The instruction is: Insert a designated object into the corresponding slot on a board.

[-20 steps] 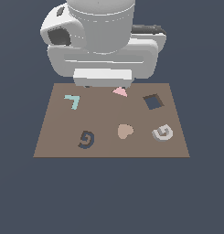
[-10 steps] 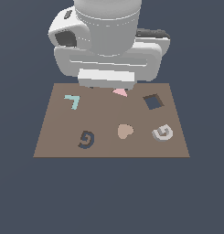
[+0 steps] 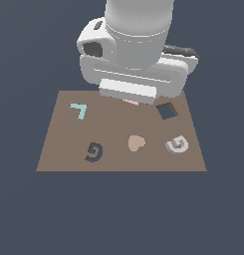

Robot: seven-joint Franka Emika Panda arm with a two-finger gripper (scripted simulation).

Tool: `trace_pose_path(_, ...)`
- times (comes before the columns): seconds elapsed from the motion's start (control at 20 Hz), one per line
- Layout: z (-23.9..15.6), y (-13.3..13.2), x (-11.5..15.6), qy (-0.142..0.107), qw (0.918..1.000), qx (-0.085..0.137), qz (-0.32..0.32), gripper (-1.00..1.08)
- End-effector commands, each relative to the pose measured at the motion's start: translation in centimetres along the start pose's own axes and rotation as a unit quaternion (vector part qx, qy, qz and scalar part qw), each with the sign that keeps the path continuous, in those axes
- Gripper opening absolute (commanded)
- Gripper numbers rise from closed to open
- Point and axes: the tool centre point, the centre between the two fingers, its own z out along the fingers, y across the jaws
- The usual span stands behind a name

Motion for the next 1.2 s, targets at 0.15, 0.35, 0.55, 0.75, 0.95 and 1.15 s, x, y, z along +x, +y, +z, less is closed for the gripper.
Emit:
trace_pose_path(0.15,1.4,-2.3,-0.4,0.0,0.998,0.0,0.063,1.0)
trace_pose_path(0.35,2.6,-4.4,-0.5,-0.001,0.9928,0.001,0.12,1.0)
trace_pose_path(0.55,3.9,-6.6,-0.4,-0.001,0.9838,0.001,0.179,1.0)
trace_pose_path(0.75,5.2,-8.9,0.1,-0.001,0.9707,0.001,0.24,1.0)
trace_pose_path(0.95,6.5,-11.1,0.9,-0.001,0.9543,0.002,0.299,1.0)
trace_pose_path(1.15,7.6,-12.9,1.8,-0.002,0.937,0.002,0.349,1.0)
